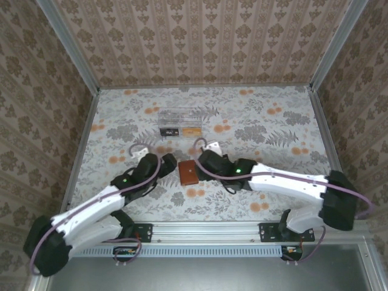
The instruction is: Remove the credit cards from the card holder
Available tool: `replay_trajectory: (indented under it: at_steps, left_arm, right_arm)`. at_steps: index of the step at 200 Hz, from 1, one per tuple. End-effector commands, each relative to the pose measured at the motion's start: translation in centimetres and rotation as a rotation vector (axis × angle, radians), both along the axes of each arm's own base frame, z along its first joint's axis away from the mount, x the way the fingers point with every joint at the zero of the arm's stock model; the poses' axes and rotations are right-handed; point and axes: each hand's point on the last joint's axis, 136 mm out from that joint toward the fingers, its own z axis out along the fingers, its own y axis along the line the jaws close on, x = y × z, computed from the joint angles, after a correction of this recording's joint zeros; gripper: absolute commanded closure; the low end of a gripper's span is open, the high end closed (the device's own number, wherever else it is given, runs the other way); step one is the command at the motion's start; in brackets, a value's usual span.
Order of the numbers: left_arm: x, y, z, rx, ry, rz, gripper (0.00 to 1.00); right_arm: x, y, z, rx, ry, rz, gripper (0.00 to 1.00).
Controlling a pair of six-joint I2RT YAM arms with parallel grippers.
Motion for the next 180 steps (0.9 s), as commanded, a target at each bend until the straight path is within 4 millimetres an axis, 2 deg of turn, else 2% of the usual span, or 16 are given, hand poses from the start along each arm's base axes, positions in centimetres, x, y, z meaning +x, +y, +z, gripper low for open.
replay_trajectory:
  at_steps: [1, 27, 48, 64, 101, 134, 180]
  left_arm:
    - [-2.4, 5.0, -2.4, 0.093, 0.061, 0.097, 0.0]
    - [-3.7, 6.6, -2.4, 0.018, 0.028, 0.124, 0.0]
    - [-4.0, 5.9, -1.7, -0.038, -0.027, 0.062, 0.0]
    - [-4.3, 6.1, -1.8, -0.037, -0.02, 0.061, 0.0]
    - [-4.5, 5.7, -2.5, -0.026, 0.015, 0.038, 0.0]
    - [-4.6, 5.3, -3.1, -0.027, 0.04, 0.024, 0.0]
    - [-4.5, 5.1, -2.8, -0.035, 0.032, 0.015, 0.0]
  right_arm:
    - [-0.2, 1.3, -1.1, -0.159, 0.006, 0.048, 0.29]
    - [-0.4, 4.5, -3.1, -0.224, 0.046, 0.113, 0.47]
    - [-0.2, 5.8, -5.2, -0.266, 0.085, 0.136, 0.52]
    - [0.1, 6.5, -6.5, -0.303, 0.103, 0.149, 0.57]
    - [0.8, 7.4, -8.6, -0.377, 0.128, 0.154, 0.59]
    - [1.6, 7.0, -9.5, -0.387, 0.148, 0.126, 0.6]
    - [2.0, 6.7, -10.7, -0.396, 0.169, 0.128, 0.59]
